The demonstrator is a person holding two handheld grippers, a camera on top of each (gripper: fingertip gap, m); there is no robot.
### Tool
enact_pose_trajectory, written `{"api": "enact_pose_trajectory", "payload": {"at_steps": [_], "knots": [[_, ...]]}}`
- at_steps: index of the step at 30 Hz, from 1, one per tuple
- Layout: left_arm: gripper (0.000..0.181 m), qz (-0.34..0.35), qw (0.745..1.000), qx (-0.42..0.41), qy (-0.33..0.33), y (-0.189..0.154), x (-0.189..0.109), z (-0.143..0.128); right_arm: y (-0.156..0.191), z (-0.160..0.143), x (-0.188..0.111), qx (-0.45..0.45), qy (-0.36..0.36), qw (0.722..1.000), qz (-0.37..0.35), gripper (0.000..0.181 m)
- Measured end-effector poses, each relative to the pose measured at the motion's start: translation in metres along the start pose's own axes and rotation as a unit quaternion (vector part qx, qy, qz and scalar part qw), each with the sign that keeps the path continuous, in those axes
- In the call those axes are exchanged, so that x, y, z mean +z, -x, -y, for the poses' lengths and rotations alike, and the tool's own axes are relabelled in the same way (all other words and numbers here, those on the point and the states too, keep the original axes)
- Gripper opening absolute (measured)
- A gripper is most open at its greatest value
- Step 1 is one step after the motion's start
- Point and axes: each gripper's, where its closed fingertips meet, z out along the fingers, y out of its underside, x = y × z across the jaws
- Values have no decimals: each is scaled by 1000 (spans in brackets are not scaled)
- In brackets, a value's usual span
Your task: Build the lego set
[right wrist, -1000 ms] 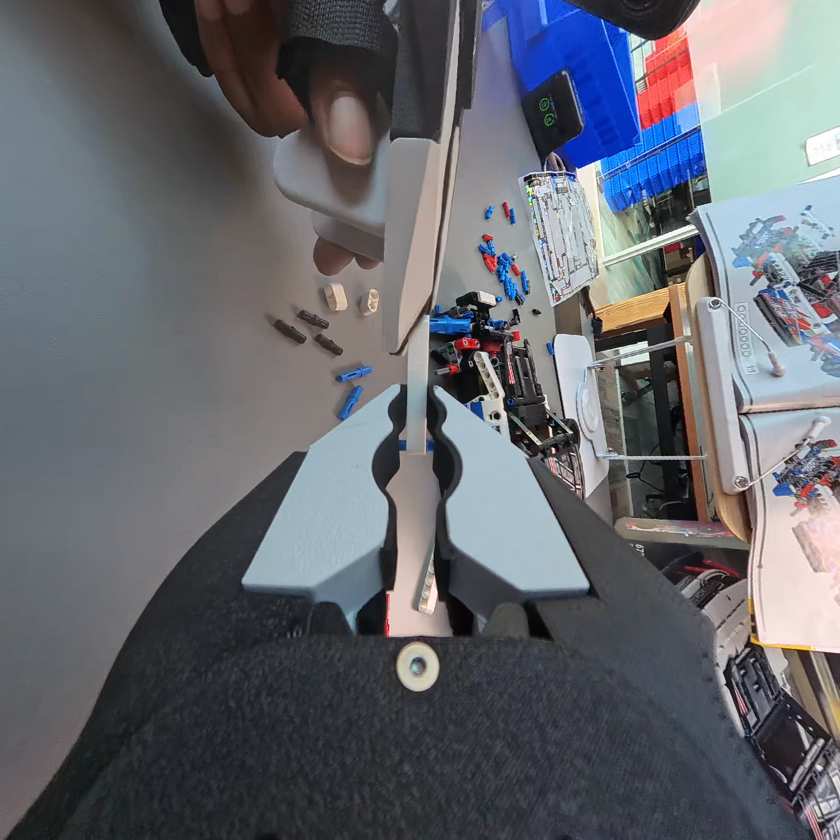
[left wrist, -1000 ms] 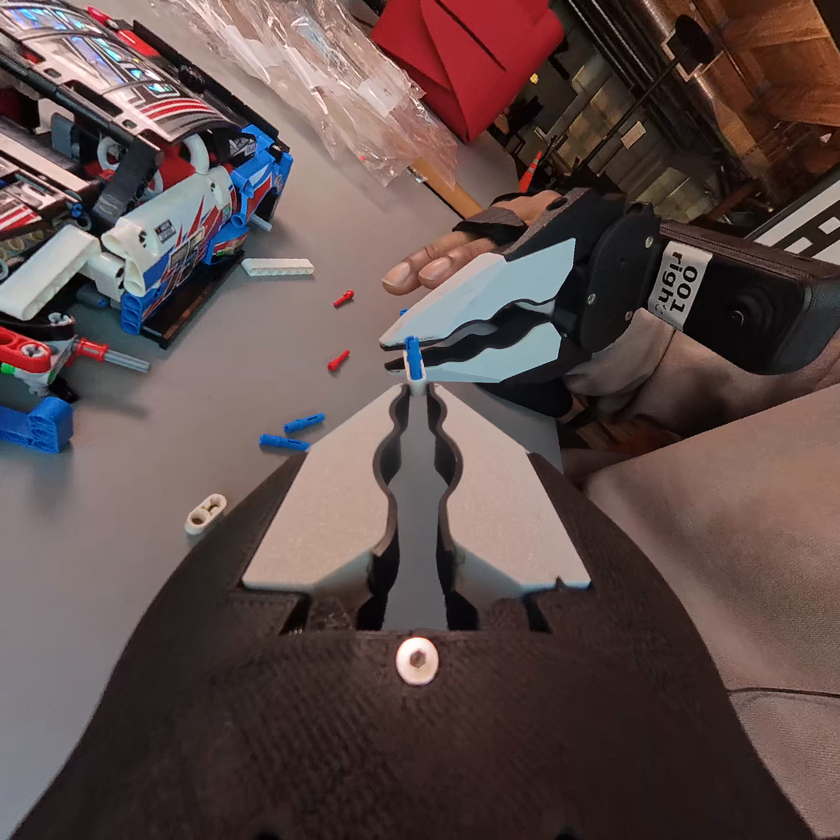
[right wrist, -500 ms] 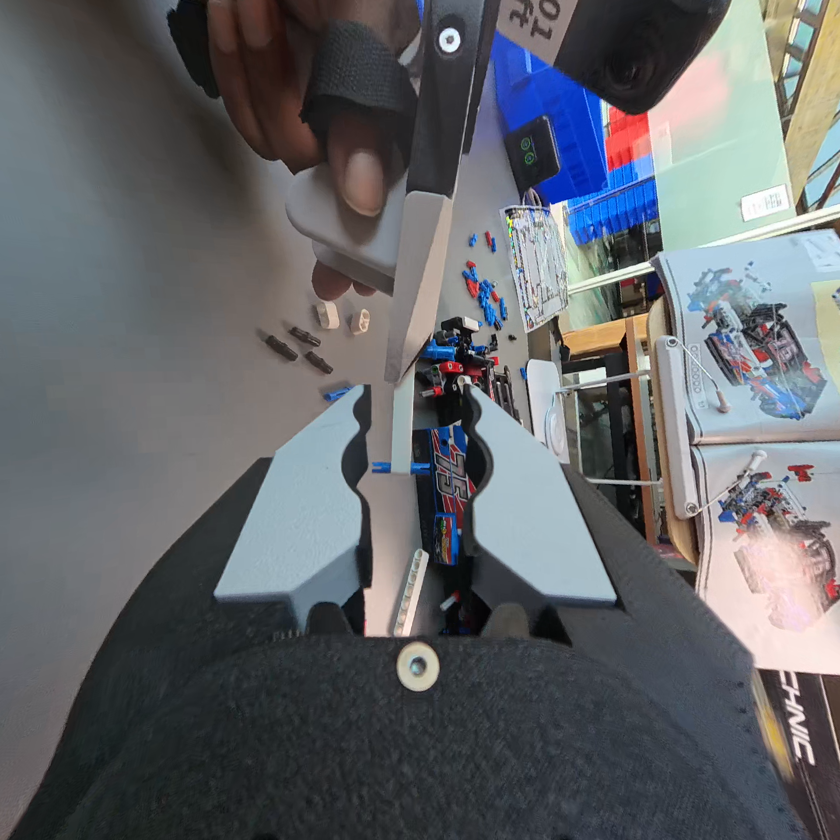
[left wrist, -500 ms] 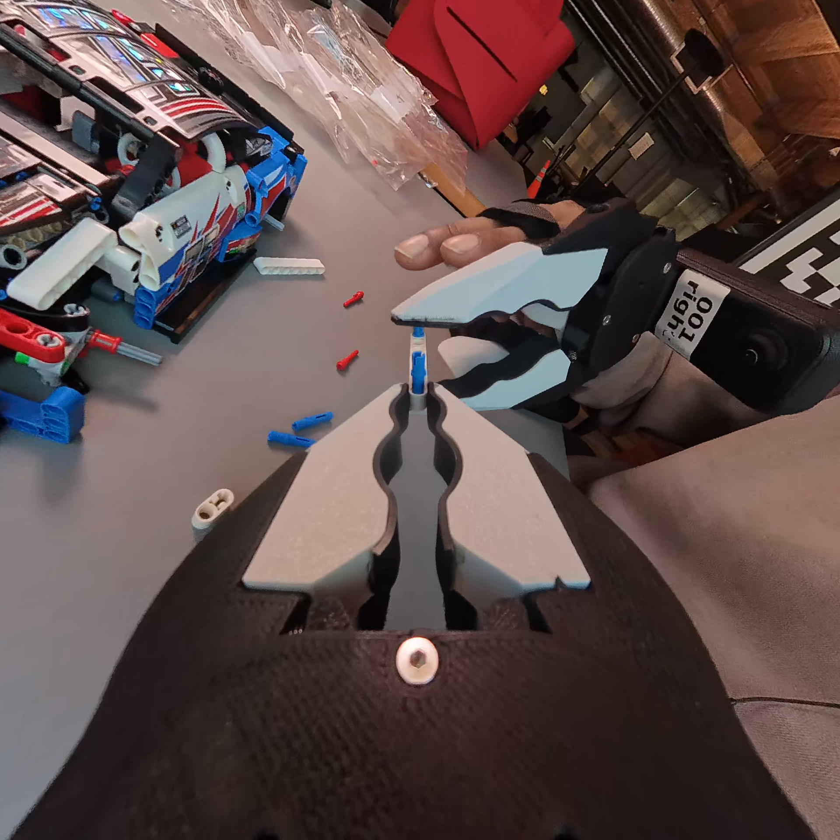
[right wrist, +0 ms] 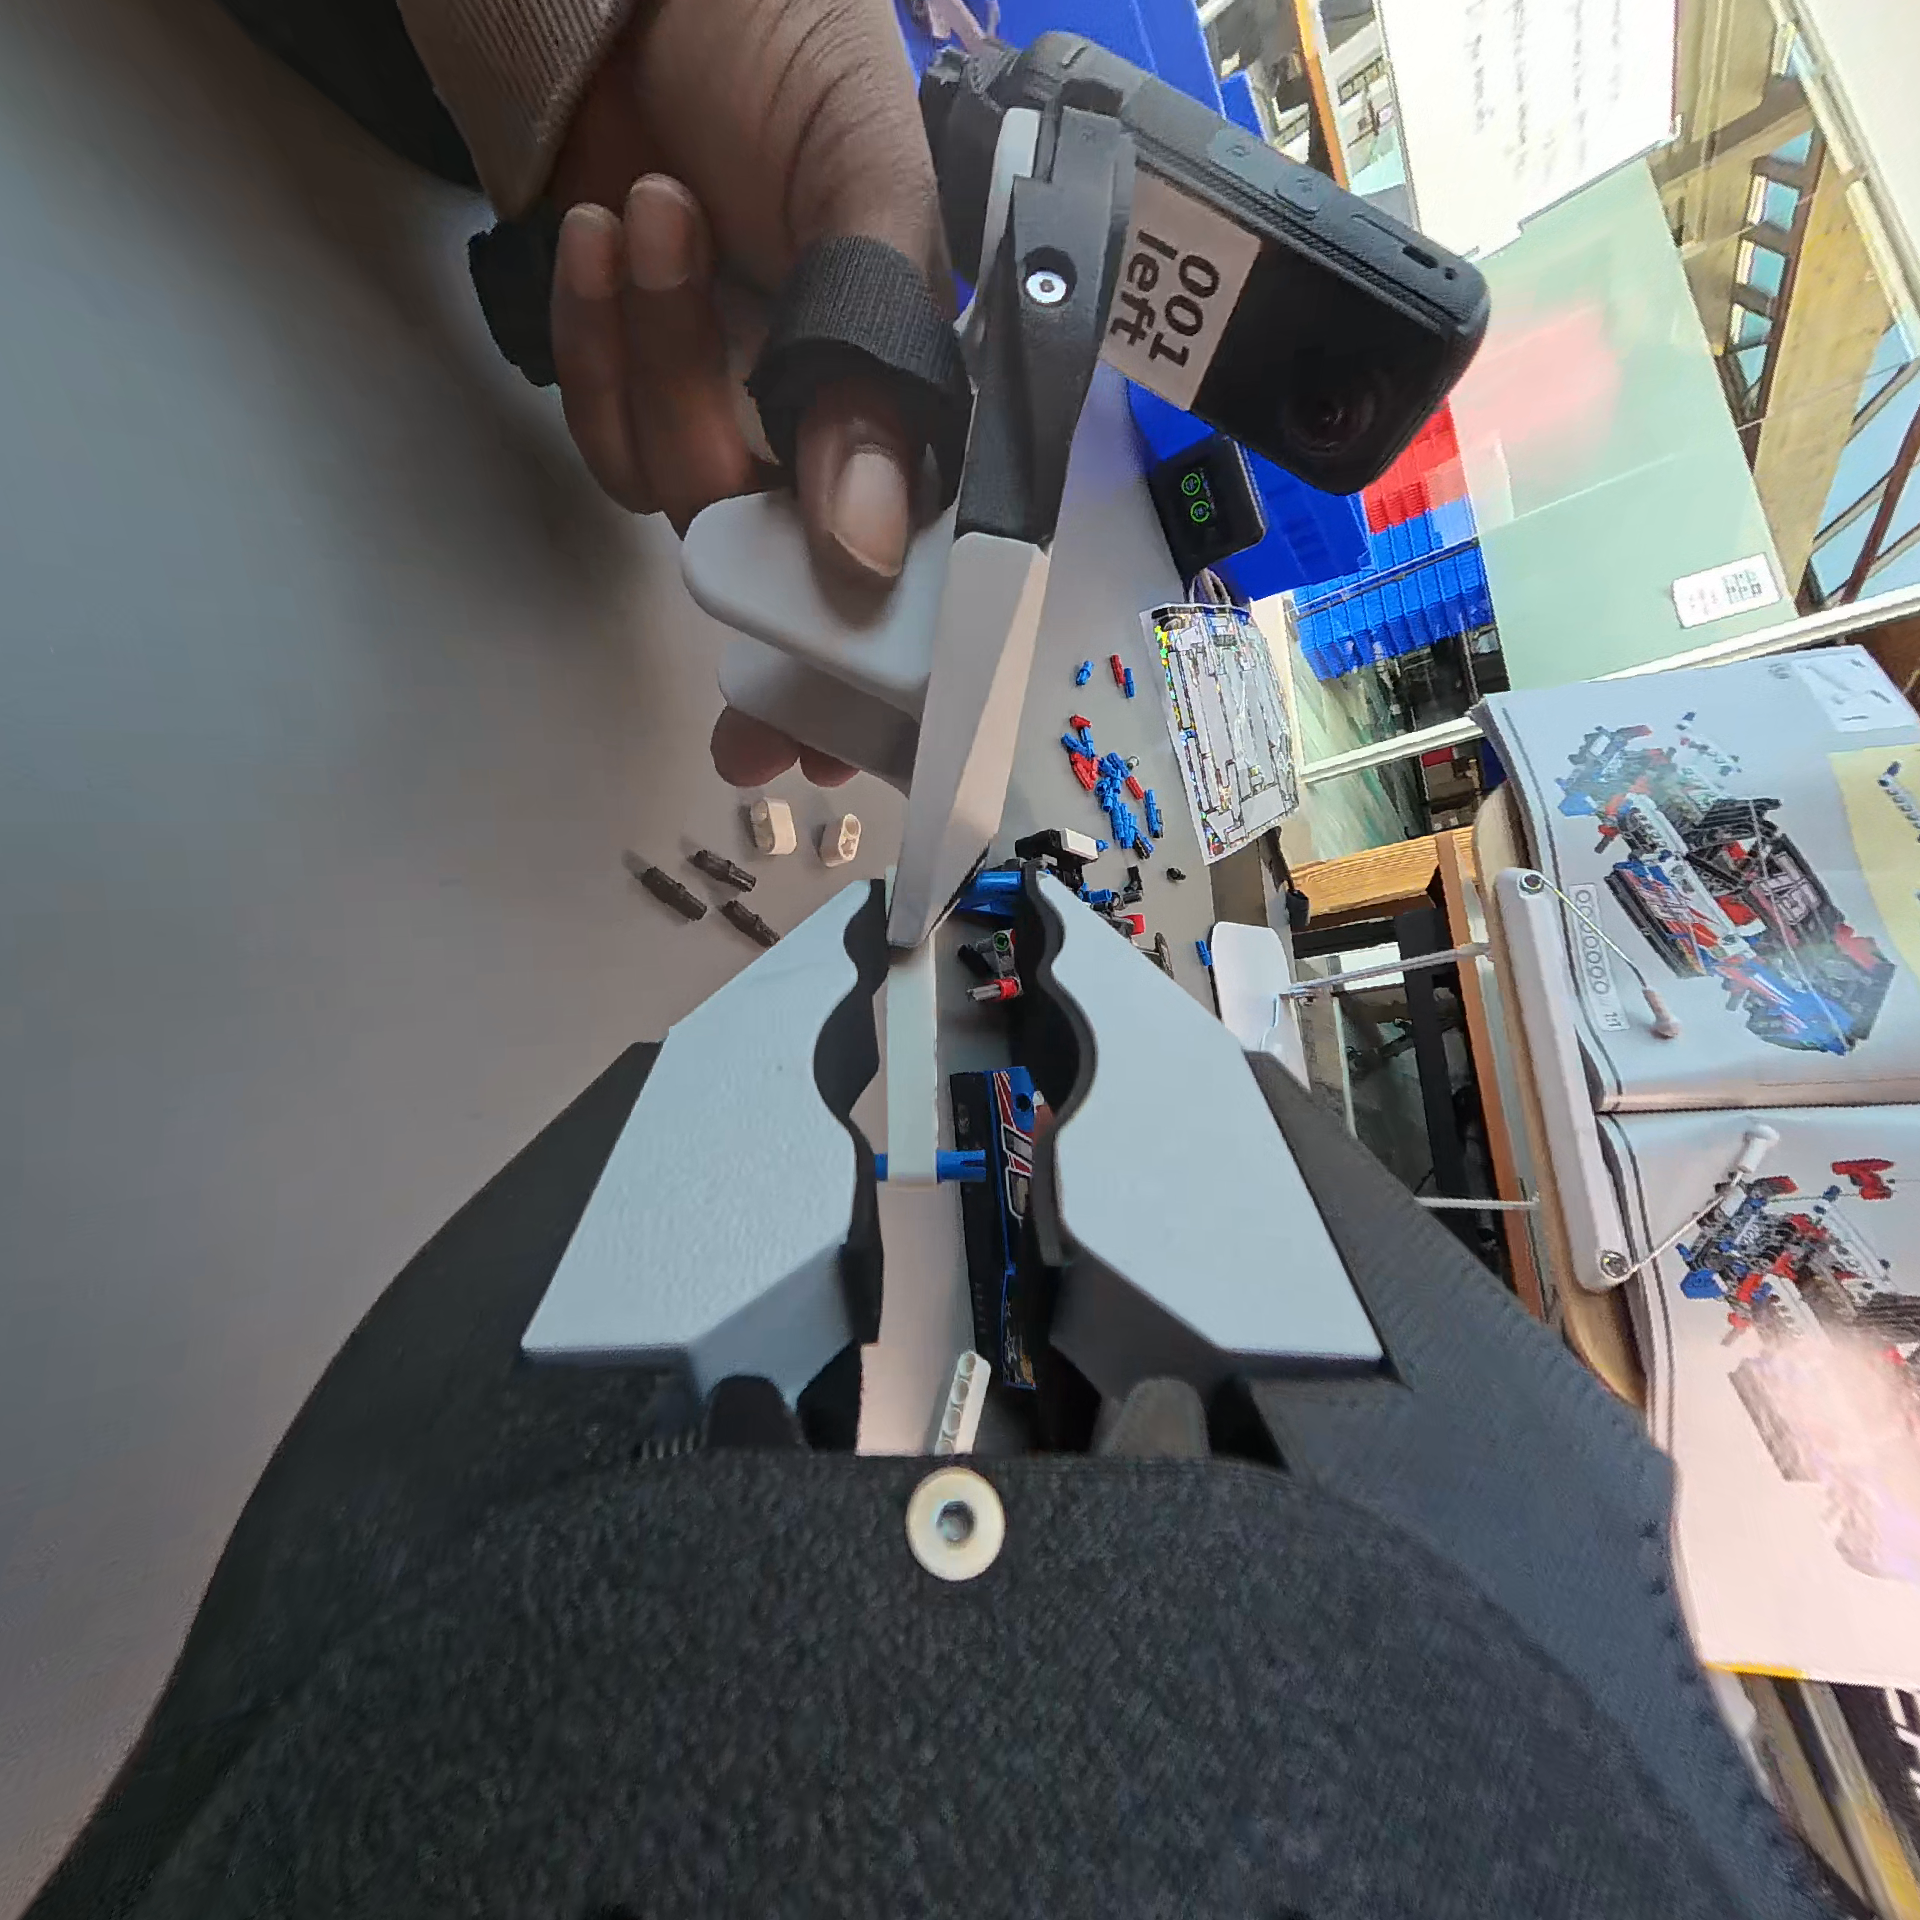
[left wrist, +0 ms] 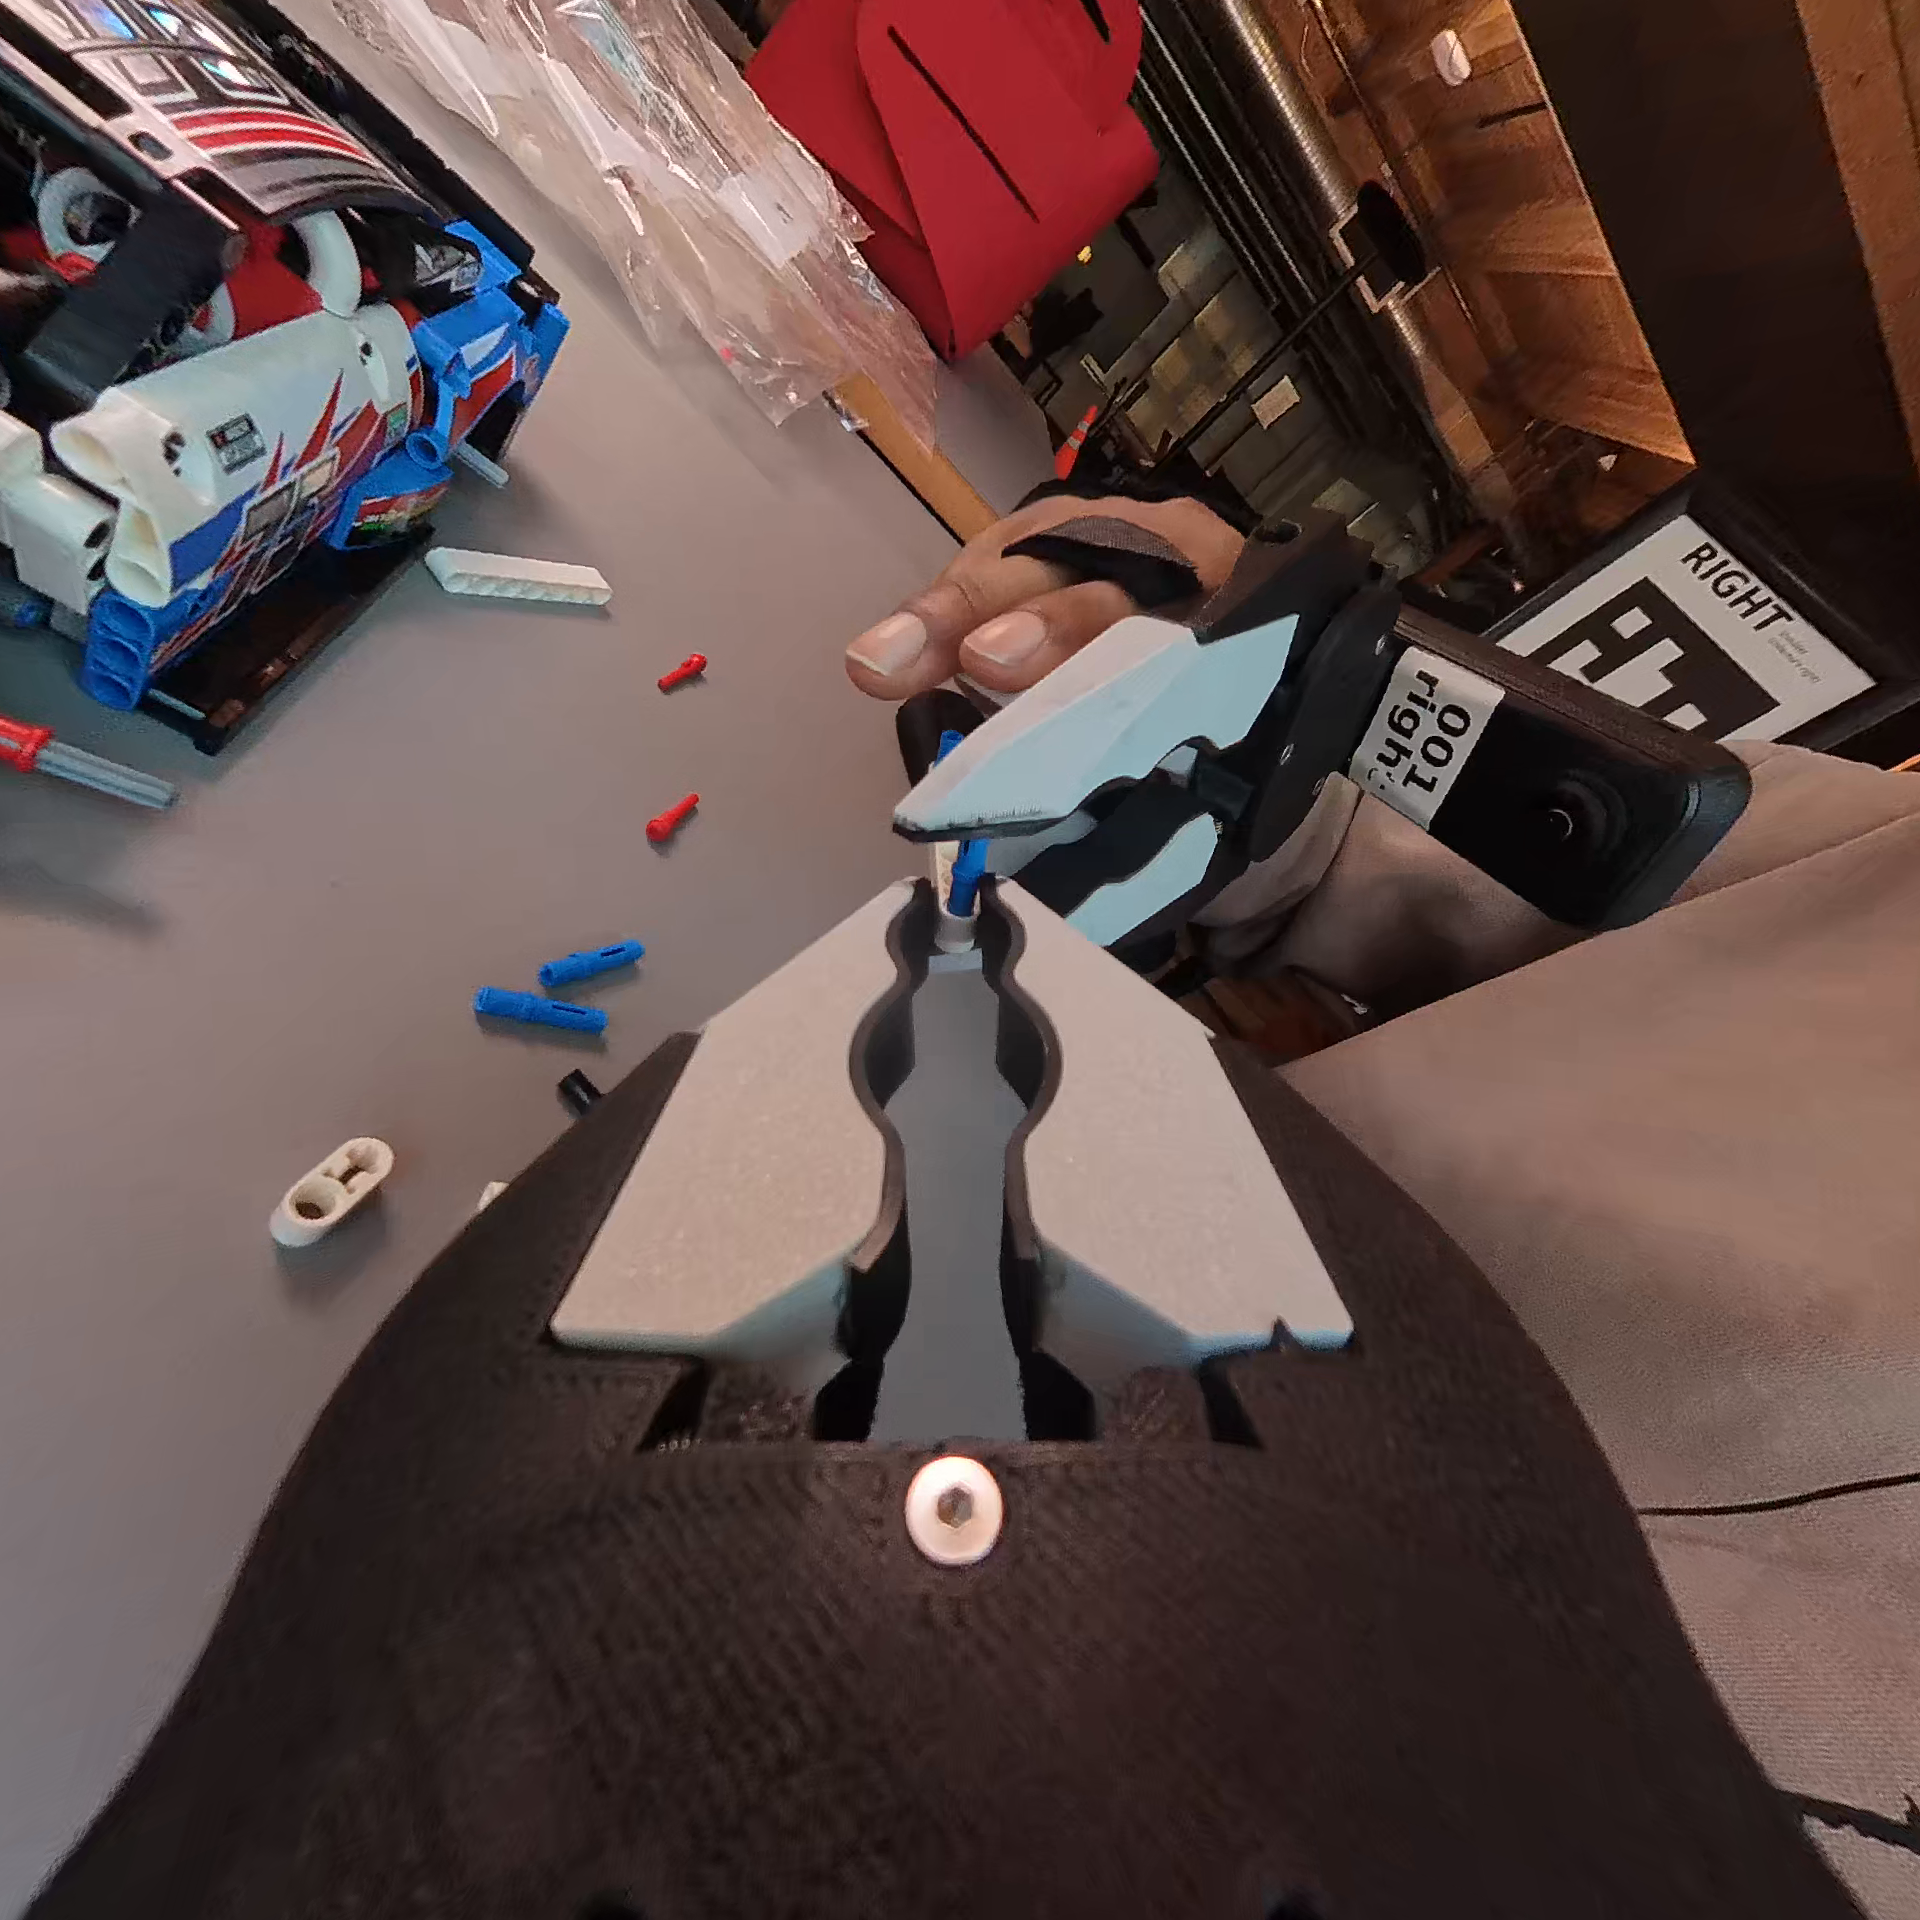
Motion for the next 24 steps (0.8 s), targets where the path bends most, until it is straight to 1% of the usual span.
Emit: {"api": "enact_pose_trajectory", "payload": {"at_steps": [1,2,3,5,7,9,11,12,13,14,16,19,21,22,24], "knots": [[9,-12,1000,-6,-7,-3,-1,3,-3,1,-1,11,-3,1000,-5,23],[25,-42,999,-18,-18,-11,-4,8,-6,-1,-1,24,-1,1000,-7,23],[35,-64,997,-34,-35,-17,-9,16,-9,-2,-2,40,-4,999,-12,23],[40,-70,994,-42,-76,-16,-20,31,-18,-6,-5,85,-11,996,-25,23],[39,-59,993,-36,-96,-12,-26,38,-24,-6,-8,139,-26,990,-29,23],[33,-38,995,-18,-85,-10,-23,34,-28,-8,-8,170,-23,985,-35,23],[29,-26,997,-4,-70,-10,-15,28,-30,-10,-6,169,-11,984,-48,23],[27,-7,997,5,-79,-6,-14,29,-30,-13,-4,168,1,984,-54,23],[21,1,997,15,-80,-5,-15,30,-29,-12,-2,167,0,984,-56,23],[18,12,997,20,-79,-3,-15,30,-28,-10,-1,170,-2,984,-59,23],[18,38,996,38,-68,3,-14,27,-28,-9,3,165,4,984,-70,23],[11,60,994,59,-65,5,-17,28,-29,-11,7,143,23,986,-88,23],[8,72,993,73,-56,6,-18,27,-28,-12,9,127,28,988,-88,23],[4,80,993,75,-53,8,-18,26,-26,-13,10,117,30,989,-87,23],[4,83,993,78,-42,9,-18,23,-24,-13,10,91,35,992,-84,23]]}}
